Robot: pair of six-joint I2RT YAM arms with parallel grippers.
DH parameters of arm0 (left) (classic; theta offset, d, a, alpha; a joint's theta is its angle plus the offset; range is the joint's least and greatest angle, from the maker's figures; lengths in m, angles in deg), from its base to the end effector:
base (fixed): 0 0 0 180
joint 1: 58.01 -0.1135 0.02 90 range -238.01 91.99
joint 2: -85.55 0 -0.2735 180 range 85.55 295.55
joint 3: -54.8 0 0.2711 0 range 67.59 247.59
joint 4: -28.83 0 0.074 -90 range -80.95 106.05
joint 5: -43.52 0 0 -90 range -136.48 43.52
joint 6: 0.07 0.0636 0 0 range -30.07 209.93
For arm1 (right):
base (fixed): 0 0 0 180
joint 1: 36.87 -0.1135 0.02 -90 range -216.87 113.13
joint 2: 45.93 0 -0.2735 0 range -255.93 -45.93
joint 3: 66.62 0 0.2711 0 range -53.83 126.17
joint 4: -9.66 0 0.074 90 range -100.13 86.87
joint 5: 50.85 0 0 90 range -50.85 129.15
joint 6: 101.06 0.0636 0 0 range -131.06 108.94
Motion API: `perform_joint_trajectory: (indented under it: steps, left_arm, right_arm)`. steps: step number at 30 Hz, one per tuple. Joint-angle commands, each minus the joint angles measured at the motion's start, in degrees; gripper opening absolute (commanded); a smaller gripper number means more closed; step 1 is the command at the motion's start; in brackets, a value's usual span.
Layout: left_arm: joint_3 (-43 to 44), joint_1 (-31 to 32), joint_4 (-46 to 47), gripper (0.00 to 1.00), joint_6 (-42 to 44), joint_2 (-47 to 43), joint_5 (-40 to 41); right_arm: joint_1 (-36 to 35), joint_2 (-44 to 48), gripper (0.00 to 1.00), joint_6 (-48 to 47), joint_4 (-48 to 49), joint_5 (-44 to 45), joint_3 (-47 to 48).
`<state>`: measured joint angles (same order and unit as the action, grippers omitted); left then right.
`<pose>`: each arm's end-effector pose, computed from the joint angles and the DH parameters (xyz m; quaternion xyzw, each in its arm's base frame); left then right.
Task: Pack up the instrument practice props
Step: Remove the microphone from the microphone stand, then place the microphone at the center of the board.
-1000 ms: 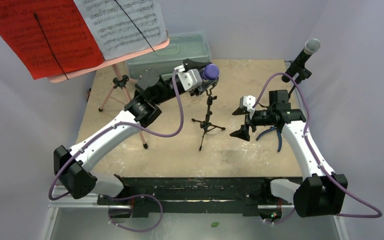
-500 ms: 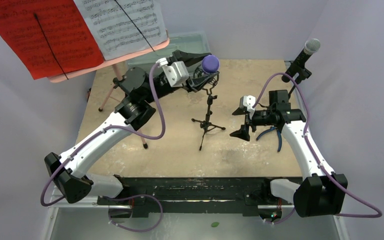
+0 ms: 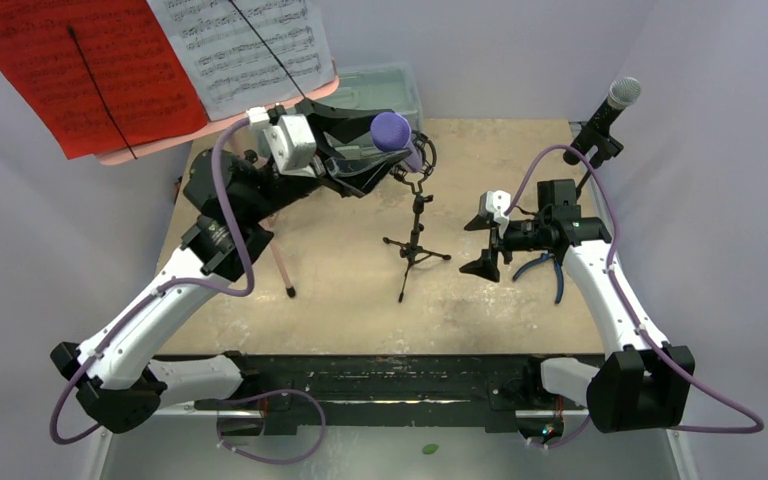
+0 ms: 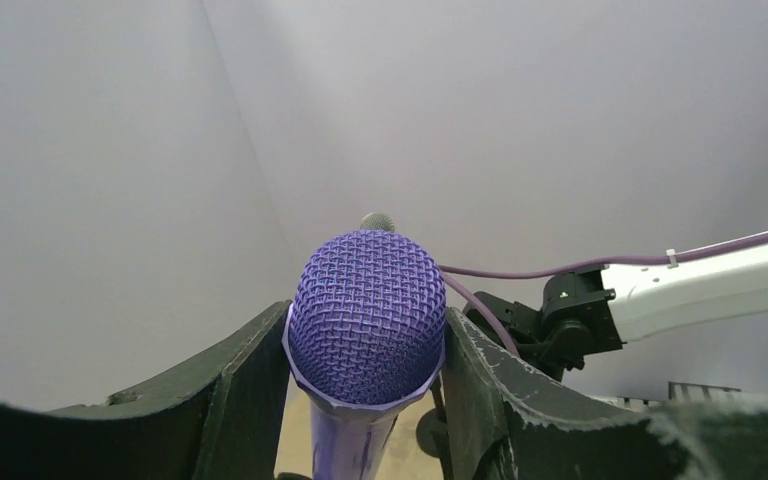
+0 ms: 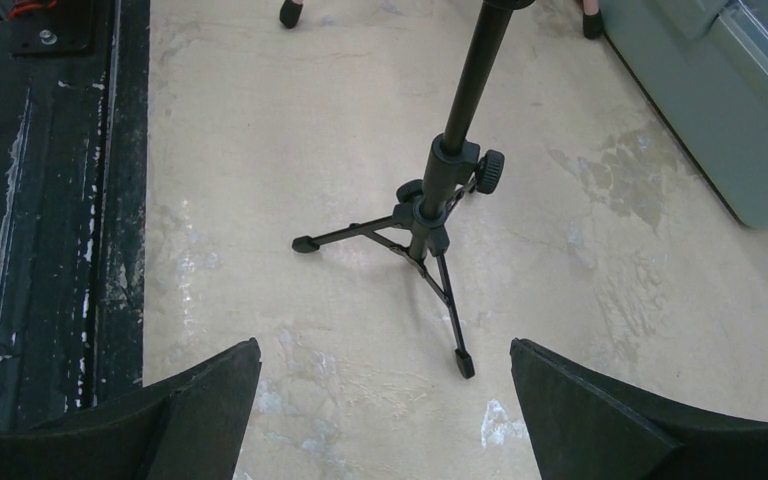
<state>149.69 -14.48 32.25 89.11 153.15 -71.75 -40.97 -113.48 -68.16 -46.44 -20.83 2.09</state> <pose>0.1769 -0.2055 0.5578 0.3528 0.3803 -0.4203 0.7445 0.2428 0.0726 0.2851 -0.5500 0.6342 0.3102 0.4461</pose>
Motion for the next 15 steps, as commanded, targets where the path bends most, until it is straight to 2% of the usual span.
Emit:
perform_joint_trajectory:
  steps: [1, 8, 15]
  left_arm:
    - [2.47, -0.01, -8.07, 0.0, -4.36, -3.9, 4.15]
    - [3.48, -0.02, -24.39, 0.0, -3.25, -8.11, 8.42]
    - [4.62, -0.02, -39.53, 0.0, -0.68, -10.5, 16.85]
  right_arm:
    - [0.11, -0.13, 0.99, -0.9, -0.86, -1.28, 2.09]
    - [0.12, -0.48, 0.99, -0.91, -0.81, -0.86, 2.0]
    - [0.1, -0.6, 0.99, -0.32, -0.3, -0.42, 1.85]
